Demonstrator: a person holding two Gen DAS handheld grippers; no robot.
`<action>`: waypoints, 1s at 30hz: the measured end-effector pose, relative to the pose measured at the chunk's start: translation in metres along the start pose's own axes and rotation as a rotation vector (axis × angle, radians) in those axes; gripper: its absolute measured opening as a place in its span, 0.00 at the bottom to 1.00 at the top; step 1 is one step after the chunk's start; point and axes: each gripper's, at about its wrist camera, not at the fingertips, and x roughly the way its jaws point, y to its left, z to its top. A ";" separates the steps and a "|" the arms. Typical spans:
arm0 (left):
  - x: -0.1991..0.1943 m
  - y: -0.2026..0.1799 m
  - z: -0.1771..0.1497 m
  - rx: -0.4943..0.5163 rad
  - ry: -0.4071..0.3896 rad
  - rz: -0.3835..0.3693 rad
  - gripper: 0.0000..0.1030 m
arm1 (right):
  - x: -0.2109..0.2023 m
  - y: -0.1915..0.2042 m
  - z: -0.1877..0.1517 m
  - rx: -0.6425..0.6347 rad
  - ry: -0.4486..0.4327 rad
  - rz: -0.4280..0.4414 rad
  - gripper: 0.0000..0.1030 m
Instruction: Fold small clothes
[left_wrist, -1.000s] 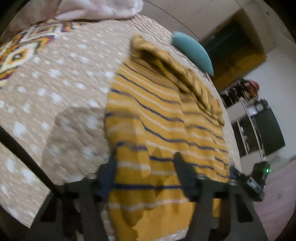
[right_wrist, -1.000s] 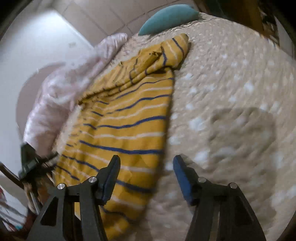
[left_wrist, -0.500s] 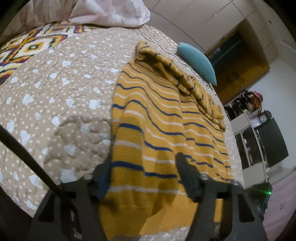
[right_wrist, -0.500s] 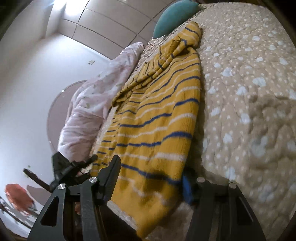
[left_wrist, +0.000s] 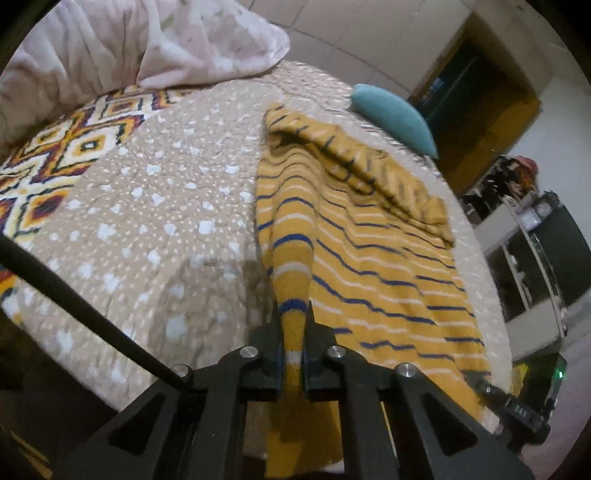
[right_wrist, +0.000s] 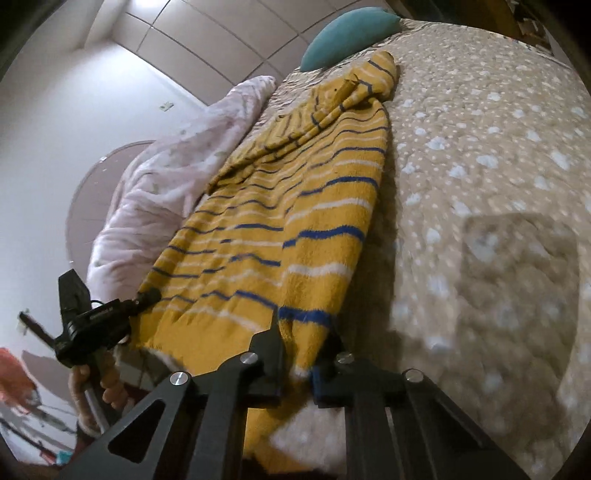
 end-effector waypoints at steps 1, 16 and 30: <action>-0.006 -0.002 -0.005 0.011 -0.001 -0.001 0.06 | -0.011 0.000 -0.005 0.002 0.005 0.014 0.11; -0.029 -0.009 -0.011 0.073 -0.037 -0.028 0.07 | -0.043 0.018 0.009 -0.111 0.019 0.031 0.11; 0.098 -0.025 0.168 -0.095 0.013 -0.067 0.07 | 0.045 0.024 0.207 -0.112 -0.079 -0.031 0.12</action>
